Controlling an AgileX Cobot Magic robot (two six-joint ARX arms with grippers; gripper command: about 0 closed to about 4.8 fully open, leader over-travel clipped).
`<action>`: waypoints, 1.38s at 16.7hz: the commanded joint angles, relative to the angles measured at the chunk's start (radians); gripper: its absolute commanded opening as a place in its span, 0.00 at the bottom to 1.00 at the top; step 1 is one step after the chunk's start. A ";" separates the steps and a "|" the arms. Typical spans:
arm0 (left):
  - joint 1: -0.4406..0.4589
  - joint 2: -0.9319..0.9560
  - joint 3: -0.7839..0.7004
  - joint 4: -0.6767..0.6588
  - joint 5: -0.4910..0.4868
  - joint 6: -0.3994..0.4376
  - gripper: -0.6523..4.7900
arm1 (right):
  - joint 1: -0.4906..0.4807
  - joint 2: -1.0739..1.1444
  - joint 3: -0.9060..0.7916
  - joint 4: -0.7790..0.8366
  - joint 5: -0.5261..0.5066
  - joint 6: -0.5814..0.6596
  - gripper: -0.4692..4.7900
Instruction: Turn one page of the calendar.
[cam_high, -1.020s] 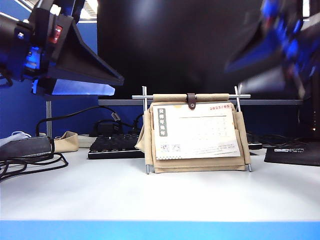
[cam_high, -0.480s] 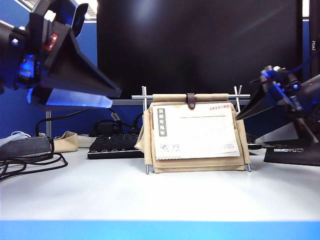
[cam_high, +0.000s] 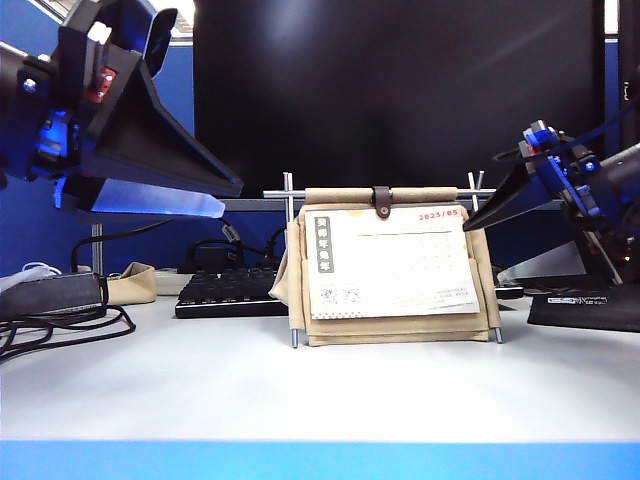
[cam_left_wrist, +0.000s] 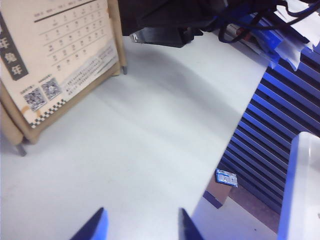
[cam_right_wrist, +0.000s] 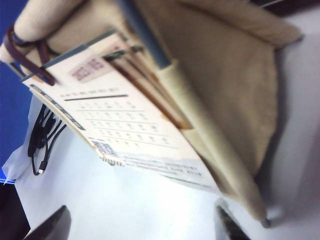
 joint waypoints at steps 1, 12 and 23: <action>-0.001 -0.003 0.004 0.016 0.001 0.004 0.47 | 0.011 0.002 0.005 0.028 0.003 -0.006 0.79; -0.001 -0.003 0.004 0.017 0.005 0.003 0.47 | 0.042 0.154 0.020 0.202 -0.018 0.039 0.76; -0.001 -0.003 0.004 0.014 0.006 0.004 0.47 | 0.045 0.225 0.020 0.237 -0.014 0.042 0.67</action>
